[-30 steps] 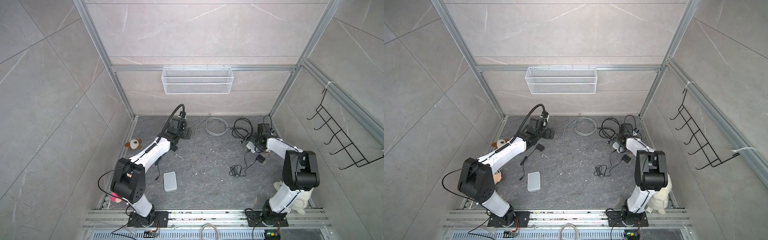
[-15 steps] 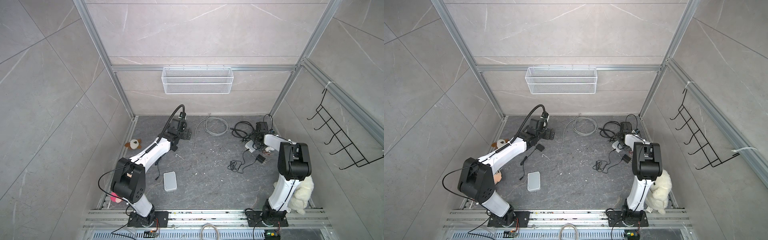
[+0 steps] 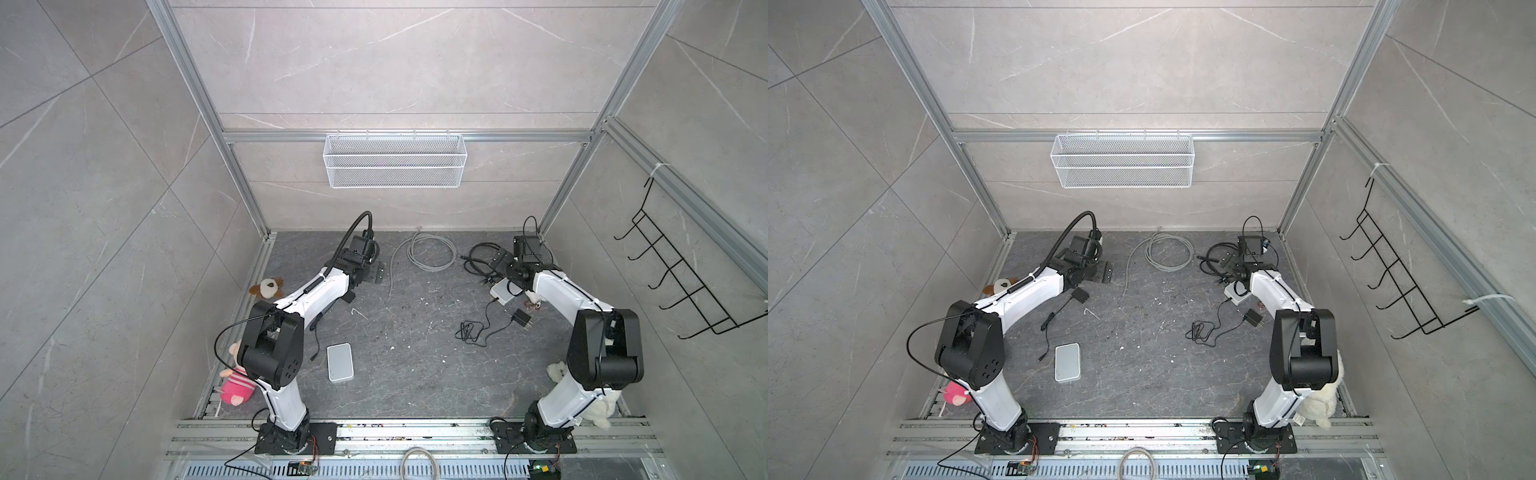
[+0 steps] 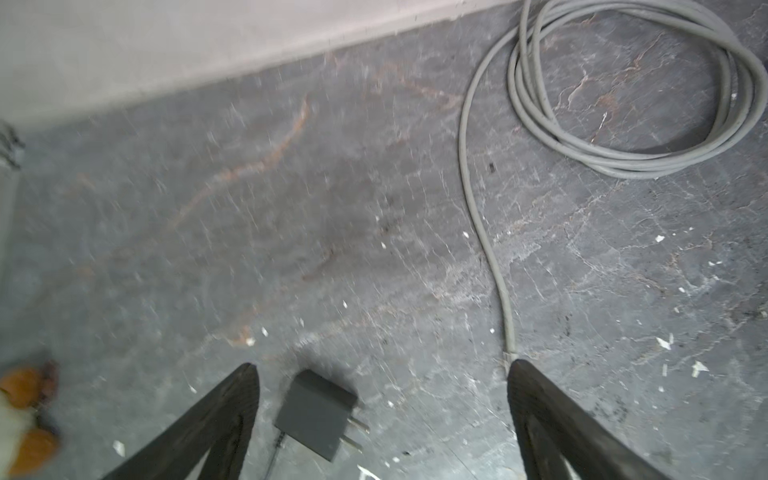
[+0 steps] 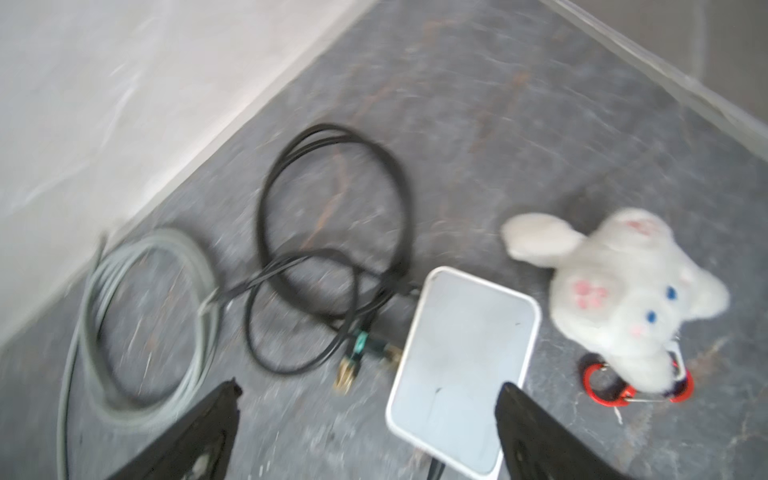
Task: Insert the plug into the switch port
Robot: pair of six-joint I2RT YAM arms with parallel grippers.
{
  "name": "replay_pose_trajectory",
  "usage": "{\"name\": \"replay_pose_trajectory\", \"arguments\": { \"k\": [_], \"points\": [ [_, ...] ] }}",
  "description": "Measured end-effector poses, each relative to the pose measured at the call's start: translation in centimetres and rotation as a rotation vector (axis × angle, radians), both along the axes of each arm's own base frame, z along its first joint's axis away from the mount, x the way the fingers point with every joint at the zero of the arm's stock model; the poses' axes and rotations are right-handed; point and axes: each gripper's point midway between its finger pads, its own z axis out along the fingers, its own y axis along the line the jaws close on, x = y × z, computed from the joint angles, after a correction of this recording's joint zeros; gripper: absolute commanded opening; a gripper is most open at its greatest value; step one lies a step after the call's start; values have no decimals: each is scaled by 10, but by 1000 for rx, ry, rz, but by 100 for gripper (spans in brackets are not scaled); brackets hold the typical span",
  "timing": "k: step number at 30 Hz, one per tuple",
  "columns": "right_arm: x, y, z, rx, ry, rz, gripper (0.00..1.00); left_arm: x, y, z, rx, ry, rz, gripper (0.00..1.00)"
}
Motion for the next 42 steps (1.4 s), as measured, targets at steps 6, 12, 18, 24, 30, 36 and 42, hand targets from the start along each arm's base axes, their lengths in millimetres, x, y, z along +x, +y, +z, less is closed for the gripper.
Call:
{"name": "replay_pose_trajectory", "arguments": {
  "k": [6,12,18,24,30,36,42],
  "points": [
    [-14,95,-2,34,-20,388,78,-13,-13,-27,-64,121,19,79],
    [-43,174,-12,76,-7,669,73,-42,4,-52,-24,258,141,85],
    [-71,217,-27,95,36,811,73,-83,53,-79,44,382,299,89],
    [-93,250,-49,103,103,904,73,-72,89,-77,-26,410,430,88],
    [-105,265,-53,107,123,948,73,-101,98,-80,-62,477,498,95],
    [-105,265,-58,112,137,941,72,-179,111,-89,-116,607,560,96],
    [-107,265,-73,117,176,930,72,-229,105,-99,-216,720,593,95]
  ]
}}
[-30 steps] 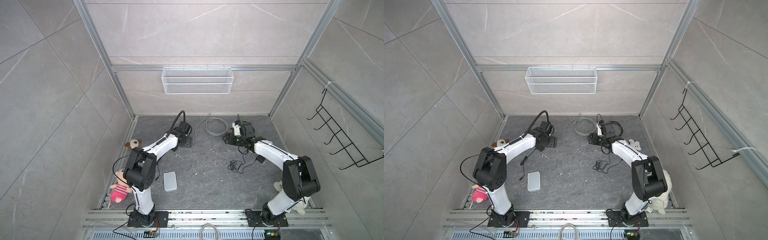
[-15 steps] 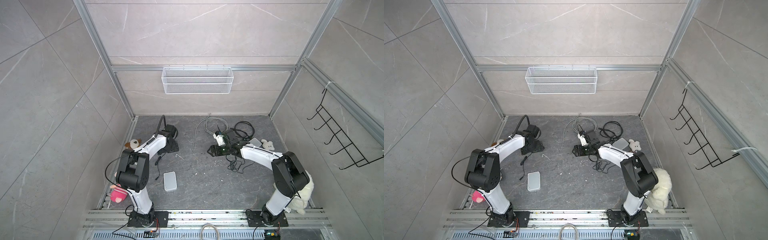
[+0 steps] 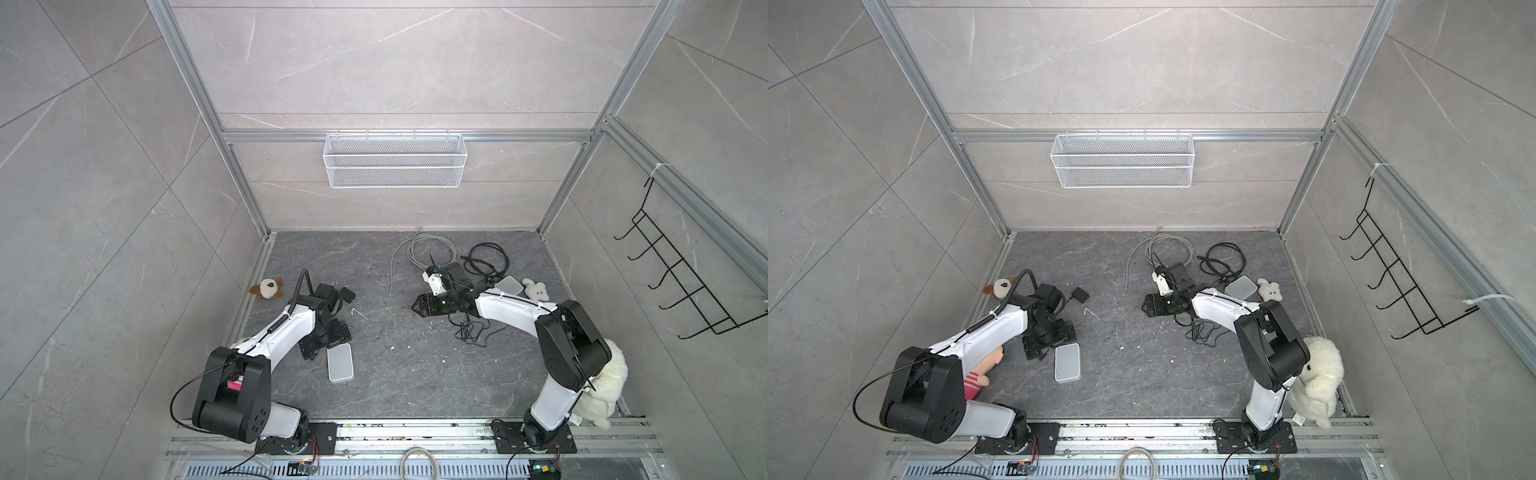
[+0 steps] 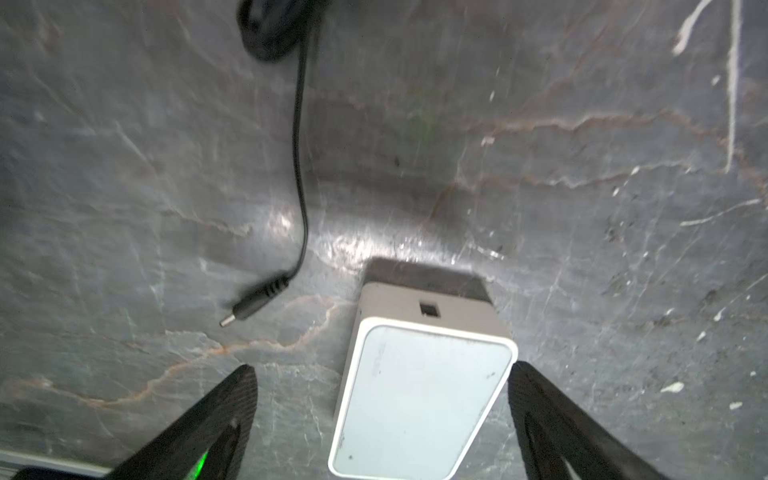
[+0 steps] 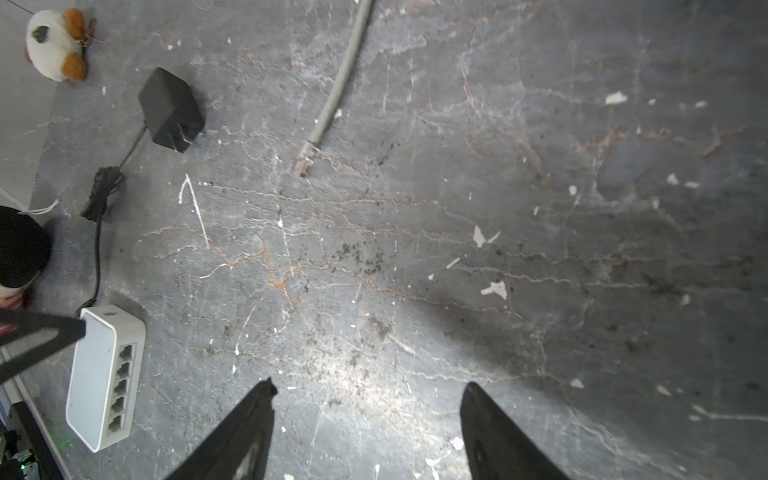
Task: Insert the plug into the switch port
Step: 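Move the left gripper to the small white switch while right holds the router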
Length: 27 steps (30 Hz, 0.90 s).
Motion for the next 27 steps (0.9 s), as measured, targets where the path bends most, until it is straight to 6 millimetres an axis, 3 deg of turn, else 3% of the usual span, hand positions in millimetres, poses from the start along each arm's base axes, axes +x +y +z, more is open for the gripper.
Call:
{"name": "replay_pose_trajectory", "arguments": {
  "k": [5,13,17,27],
  "points": [
    [-1,1,-2,-1,6,0,72,-24,-16,-16,-97,70,18,91],
    [-1,1,-2,-2,7,0,72,-15,-57,-23,-210,56,-26,82],
    [-1,1,-2,-3,8,-1,72,13,-88,-21,-260,31,-55,76],
    [-1,-3,-5,-26,7,-16,72,127,-169,-12,-386,-135,-167,72]
  ]
}}
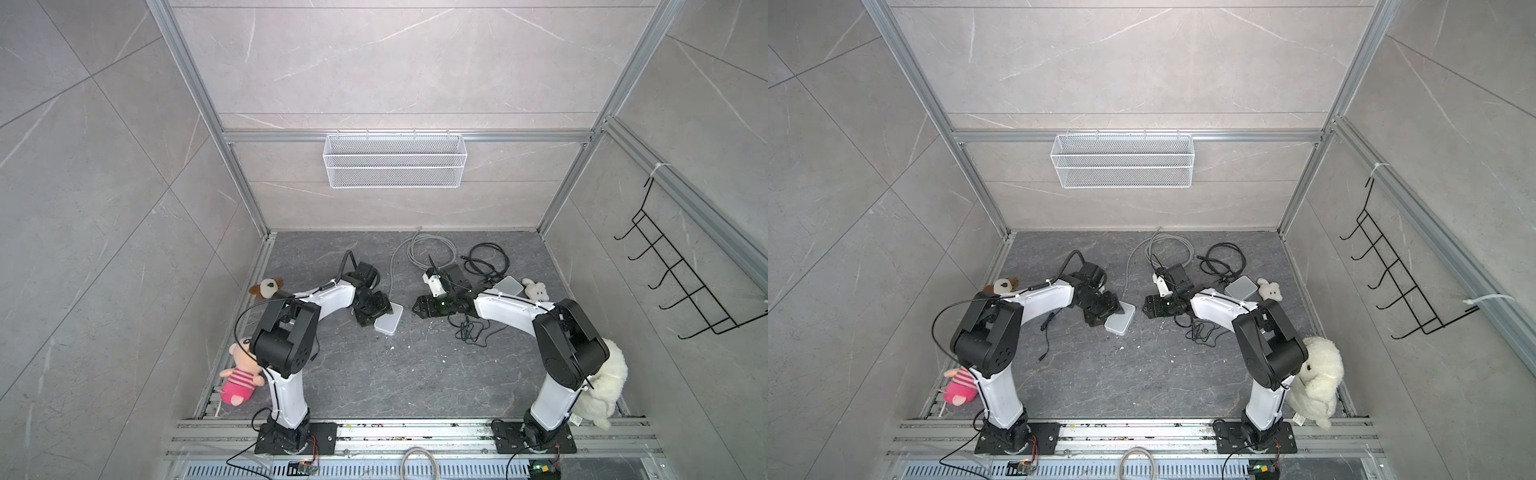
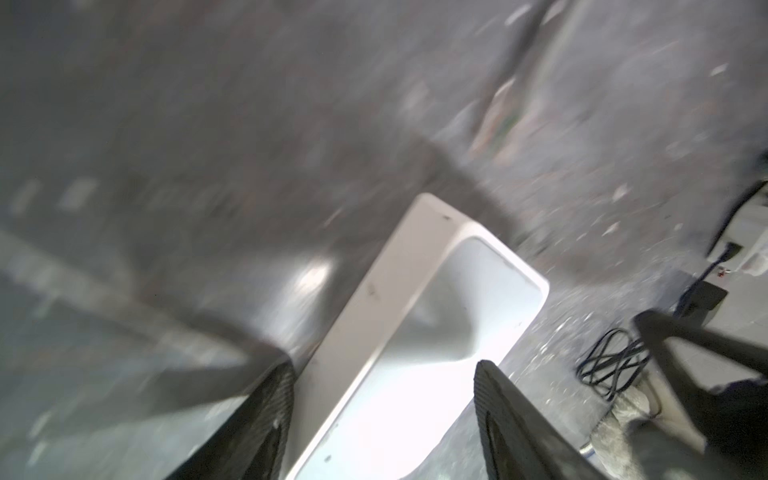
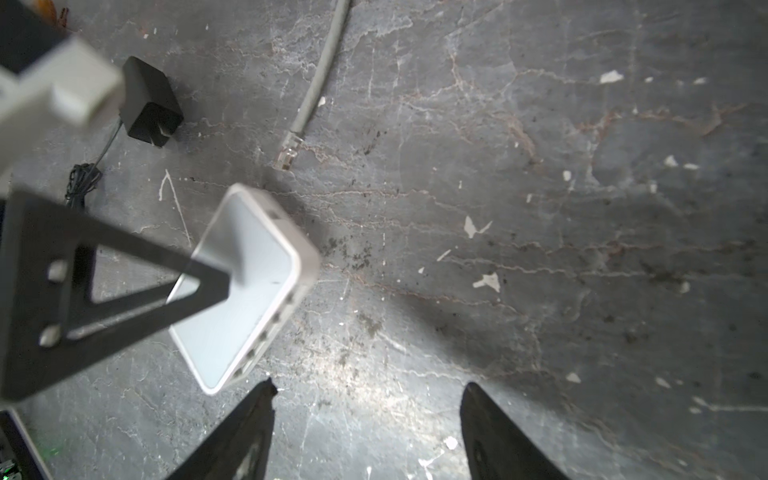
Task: Insert the plug into the switch port
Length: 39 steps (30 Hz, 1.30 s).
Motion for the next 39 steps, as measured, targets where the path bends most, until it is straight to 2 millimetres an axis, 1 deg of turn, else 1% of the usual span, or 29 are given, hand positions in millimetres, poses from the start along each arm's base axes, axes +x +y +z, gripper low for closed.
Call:
{"name": "replay_pose_trajectory", "arguments": {
  "k": [2,7,9,13,16,18,21,25,27,32,35,39],
  "points": [
    [0,0,0,-1,1,0,72,7,-6,1,-7,-19,-16,74],
    [-3,-1,-2,-7,13,2,72,6,-4,1,3,-30,-53,76],
    [-3,-1,-2,-8,14,3,72,6,2,2,14,-31,-66,74],
    [-2,0,-2,-7,14,5,72,2,22,6,58,-26,-96,69],
    [7,7,-1,-1,12,11,71,0,33,13,87,-44,-128,65],
    [12,12,0,9,9,16,71,-3,33,18,87,-63,-157,63],
    [16,16,1,23,14,19,68,-8,30,24,84,-88,-201,62],
    [17,24,3,75,69,-17,57,-8,21,24,71,-111,-245,59],
    [15,28,2,114,116,-52,53,-7,15,23,58,-112,-261,58],
    [12,34,-6,179,226,-145,50,5,0,17,33,-129,-298,55],
    [9,35,-8,204,265,-180,49,2,-3,12,25,-118,-316,54],
    [9,40,-14,246,311,-216,48,-2,-8,11,16,-117,-340,54]
  ]
}}
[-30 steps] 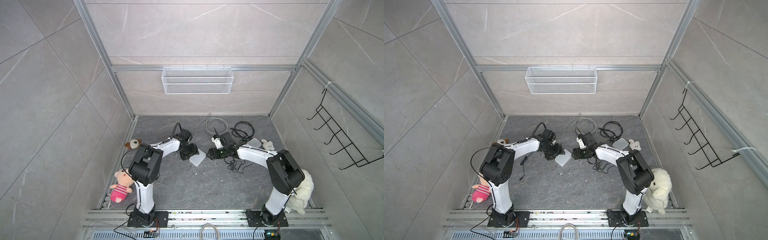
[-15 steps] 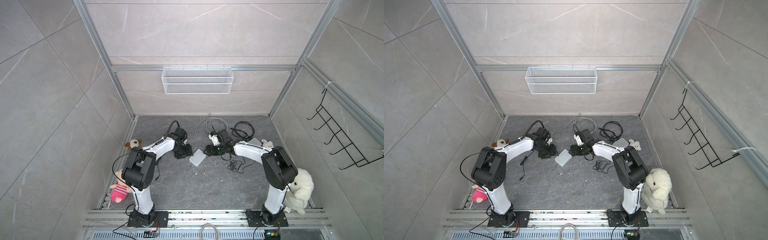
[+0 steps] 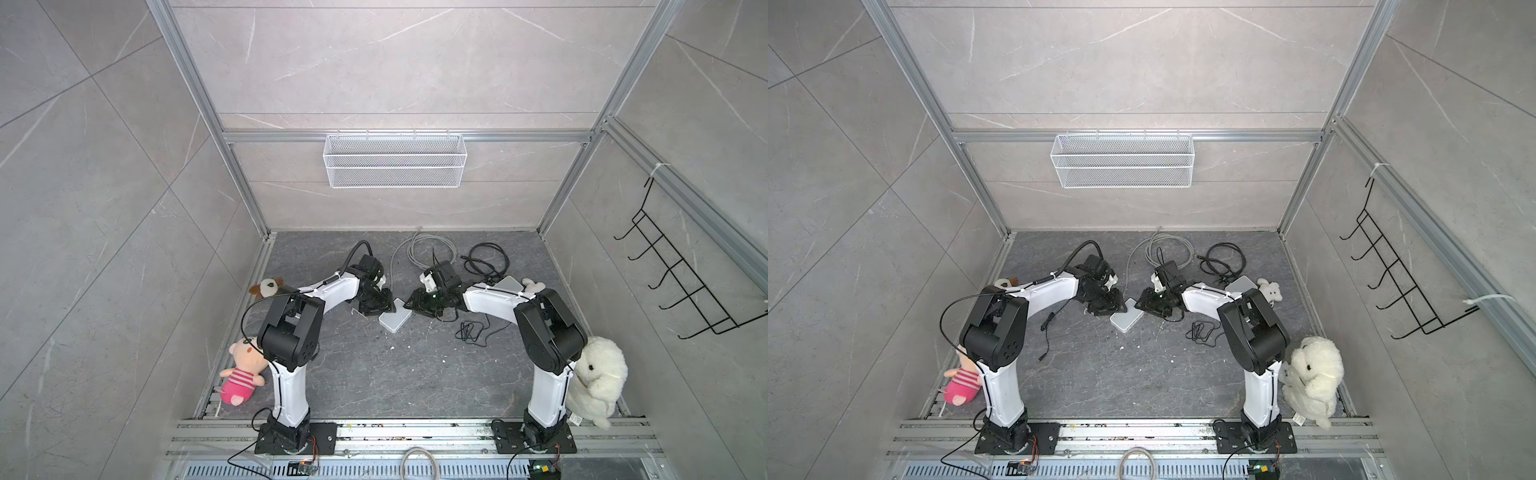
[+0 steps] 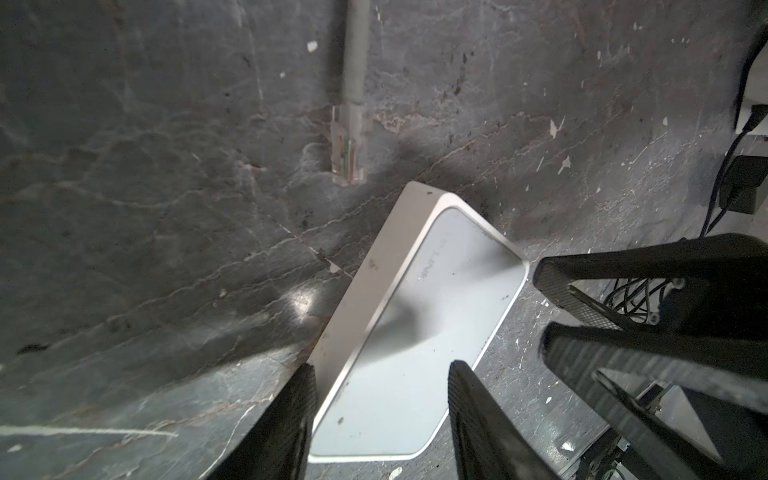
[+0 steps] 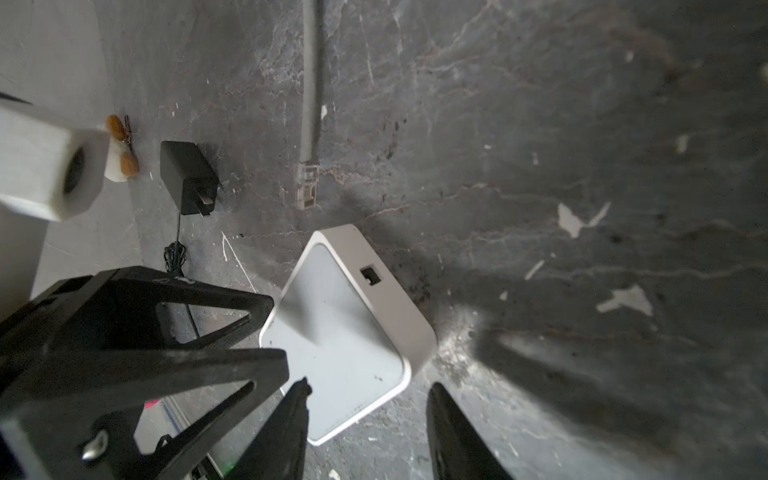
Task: Insert the plug into the switch port
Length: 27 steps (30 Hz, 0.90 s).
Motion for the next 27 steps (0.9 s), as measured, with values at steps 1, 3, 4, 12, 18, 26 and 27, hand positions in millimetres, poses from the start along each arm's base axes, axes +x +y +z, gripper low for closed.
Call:
{"name": "replay_pose_trajectory", "arguments": {
  "k": [1,3,4,12,18,26,27],
  "points": [
    [0,1,-2,7,10,-5,48,0,-1,0,-1,0,-3,54],
    [0,3,-7,19,29,-11,48,-3,-3,0,-6,5,-11,54],
    [0,4,-10,21,39,-13,48,-5,-4,-1,-10,9,-17,54],
    [17,17,-7,54,29,-4,49,-48,-42,6,-97,111,-125,54],
    [12,11,-10,15,35,43,51,-62,-60,12,-125,144,-140,54],
    [4,-3,-4,-69,-14,108,55,-40,-35,40,-116,49,-67,56],
    [5,-5,0,-75,-24,108,55,-35,-25,46,-106,21,-43,56]
  ]
}}
